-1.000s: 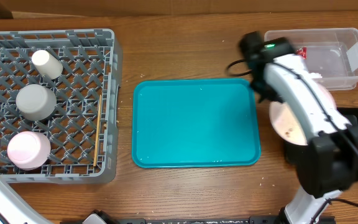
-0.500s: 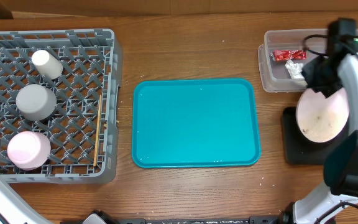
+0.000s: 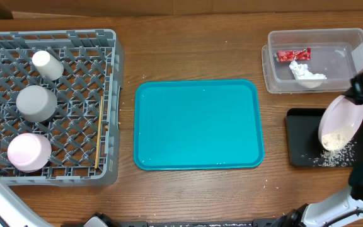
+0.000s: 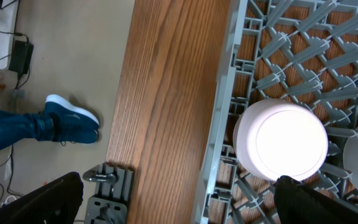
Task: Sort waste into correct bins and load items into the dishwasher
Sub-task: 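Lift the plate and carry it over the black tray, then tilt the plate to pour the rice onto the black tray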
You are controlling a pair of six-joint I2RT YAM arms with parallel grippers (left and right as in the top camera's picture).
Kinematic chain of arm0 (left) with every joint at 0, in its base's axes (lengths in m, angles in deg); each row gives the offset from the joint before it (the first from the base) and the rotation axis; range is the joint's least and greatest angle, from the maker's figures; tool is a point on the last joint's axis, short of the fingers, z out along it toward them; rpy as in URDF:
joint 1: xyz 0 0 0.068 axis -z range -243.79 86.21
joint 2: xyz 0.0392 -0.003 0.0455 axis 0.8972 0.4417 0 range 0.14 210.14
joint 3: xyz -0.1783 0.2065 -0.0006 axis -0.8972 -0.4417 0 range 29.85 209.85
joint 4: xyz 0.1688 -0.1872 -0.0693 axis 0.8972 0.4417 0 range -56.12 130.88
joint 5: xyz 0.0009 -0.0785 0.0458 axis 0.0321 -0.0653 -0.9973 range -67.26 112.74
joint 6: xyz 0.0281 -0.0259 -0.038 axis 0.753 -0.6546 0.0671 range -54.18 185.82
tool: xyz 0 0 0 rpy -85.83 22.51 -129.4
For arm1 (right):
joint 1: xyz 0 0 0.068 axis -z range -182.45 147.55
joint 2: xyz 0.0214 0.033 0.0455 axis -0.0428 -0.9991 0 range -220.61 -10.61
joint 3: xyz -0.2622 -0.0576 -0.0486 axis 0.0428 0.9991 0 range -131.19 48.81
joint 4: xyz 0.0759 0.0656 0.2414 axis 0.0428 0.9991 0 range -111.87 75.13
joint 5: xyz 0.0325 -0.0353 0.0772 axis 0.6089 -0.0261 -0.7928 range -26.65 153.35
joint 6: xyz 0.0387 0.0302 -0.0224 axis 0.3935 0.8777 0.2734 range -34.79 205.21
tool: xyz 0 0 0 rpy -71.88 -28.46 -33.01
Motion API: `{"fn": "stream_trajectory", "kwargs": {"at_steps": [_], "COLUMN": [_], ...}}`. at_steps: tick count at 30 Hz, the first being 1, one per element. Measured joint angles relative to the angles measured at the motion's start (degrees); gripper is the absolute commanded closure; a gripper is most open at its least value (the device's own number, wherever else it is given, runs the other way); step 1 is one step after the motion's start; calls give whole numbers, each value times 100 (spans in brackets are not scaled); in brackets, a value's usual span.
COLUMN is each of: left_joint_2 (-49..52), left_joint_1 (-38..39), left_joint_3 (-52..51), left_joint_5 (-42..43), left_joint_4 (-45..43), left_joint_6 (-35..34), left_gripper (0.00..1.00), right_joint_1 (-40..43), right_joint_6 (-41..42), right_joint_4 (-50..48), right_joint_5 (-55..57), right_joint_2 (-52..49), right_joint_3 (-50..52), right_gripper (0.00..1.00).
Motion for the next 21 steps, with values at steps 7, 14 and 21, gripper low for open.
{"fn": "stream_trajectory", "kwargs": {"at_steps": [7, 14, 21], "left_joint_2": [0, 0, 0], "left_joint_1": [0, 0, 0], "left_joint_3": [0, 0, 0], "left_joint_5": [0, 0, 0], "left_joint_4": [-2, 0, -2], "left_joint_6": [-2, 0, -2], "left_gripper": [0, 0, 0], "right_joint_1": [664, 1088, 1565], "right_joint_6": [-570, -994, -1132], "right_joint_4": [44, 203, 295], "right_joint_5": [-925, -1987, -2470], "right_joint_2": [0, 0, 0], "right_joint_3": [0, 0, 0], "right_gripper": [96, 96, 96]}}
